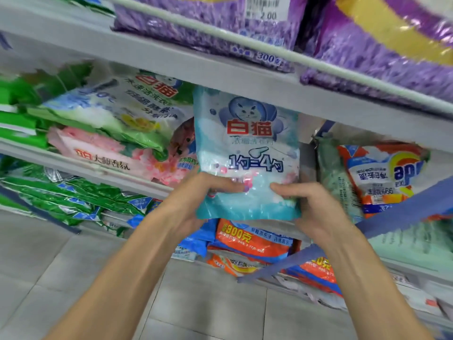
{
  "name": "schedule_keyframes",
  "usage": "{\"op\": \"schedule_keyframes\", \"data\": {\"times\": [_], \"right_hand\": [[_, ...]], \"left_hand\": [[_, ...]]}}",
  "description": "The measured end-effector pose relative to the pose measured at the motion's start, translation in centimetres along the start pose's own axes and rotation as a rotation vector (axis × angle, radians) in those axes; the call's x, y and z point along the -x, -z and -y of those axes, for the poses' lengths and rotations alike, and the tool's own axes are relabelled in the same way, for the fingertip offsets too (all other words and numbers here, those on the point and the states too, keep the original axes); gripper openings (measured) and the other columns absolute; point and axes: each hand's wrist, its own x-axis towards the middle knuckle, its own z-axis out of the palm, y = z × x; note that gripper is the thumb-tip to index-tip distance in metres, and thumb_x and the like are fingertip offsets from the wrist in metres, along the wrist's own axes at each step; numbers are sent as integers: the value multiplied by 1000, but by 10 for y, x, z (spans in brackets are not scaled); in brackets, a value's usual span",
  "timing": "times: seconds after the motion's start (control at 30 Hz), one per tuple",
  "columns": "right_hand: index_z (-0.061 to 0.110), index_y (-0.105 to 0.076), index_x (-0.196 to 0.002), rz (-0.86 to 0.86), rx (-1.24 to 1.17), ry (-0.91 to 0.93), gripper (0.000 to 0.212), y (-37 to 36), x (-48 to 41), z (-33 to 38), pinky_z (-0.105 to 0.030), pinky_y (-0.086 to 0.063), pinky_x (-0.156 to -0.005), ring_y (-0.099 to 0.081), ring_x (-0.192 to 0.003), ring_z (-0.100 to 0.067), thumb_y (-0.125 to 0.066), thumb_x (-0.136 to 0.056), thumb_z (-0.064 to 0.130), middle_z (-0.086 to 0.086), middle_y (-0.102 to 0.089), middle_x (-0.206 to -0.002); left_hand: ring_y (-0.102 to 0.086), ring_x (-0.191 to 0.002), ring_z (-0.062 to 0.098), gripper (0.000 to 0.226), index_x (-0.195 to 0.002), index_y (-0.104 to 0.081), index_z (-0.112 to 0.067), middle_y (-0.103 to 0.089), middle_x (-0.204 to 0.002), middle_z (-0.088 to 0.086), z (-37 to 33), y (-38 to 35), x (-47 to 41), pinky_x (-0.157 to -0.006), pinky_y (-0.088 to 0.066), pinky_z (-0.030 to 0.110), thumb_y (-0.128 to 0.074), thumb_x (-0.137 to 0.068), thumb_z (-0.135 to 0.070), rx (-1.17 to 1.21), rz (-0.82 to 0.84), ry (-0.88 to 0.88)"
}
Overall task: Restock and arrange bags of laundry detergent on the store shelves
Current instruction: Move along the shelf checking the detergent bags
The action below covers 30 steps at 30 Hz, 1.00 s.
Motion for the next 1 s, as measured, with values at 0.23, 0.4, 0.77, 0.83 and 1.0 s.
{"op": "schedule_keyframes", "data": {"times": [0.23, 0.4, 0.77, 0.83, 1.0], "right_hand": [[1, -64, -127, 80, -30, 3, 65, -54, 59, -19, -37, -62, -69, -77, -89, -28, -75, -63, 1, -17, -76, -110], [3, -71, -119, 176, -74, -164, 90, -115, 102, -48, -65, -50, -99, -68, -110, -47, -101, -34, 10, -26, -71, -121], [2, -69, -124, 381, -17, -134, 70, -334, 139, -43, -61, -52, -100, -69, -112, -43, -82, -55, -2, -25, -71, -121], [2, -69, -124, 424, -16, -120, 69, -379, 141, -40, -56, -57, -93, -71, -108, -41, -80, -56, -4, -24, -72, -120], [5, -69, -123, 485, 33, -10, 71, -489, 146, -37, -50, -61, -87, -73, -103, -39, -89, -56, 2, -20, -74, -117]], "left_hand": [[-76, -90, 33, 55, -111, -74, -2, -77, -104, 18, 13, 38, 95, -76, -62, 44, -82, -56, 0, 6, -134, -43], [-71, -76, 35, 52, -101, -71, 7, -75, -87, 22, 7, 75, 178, -74, -60, 44, -84, -51, 3, -3, -177, 44], [-75, -88, 37, 58, -118, -71, -2, -74, -110, 23, -76, 202, 324, -69, -62, 43, -84, -63, -17, 245, -471, -163], [-75, -91, 37, 55, -121, -69, -2, -74, -113, 23, -97, 231, 345, -71, -62, 43, -78, -69, -18, 263, -483, -216], [-69, -110, 41, 58, -128, -66, -4, -71, -122, 22, -144, 311, 386, -98, -53, 58, -75, -76, -27, 314, -511, -277]]}}
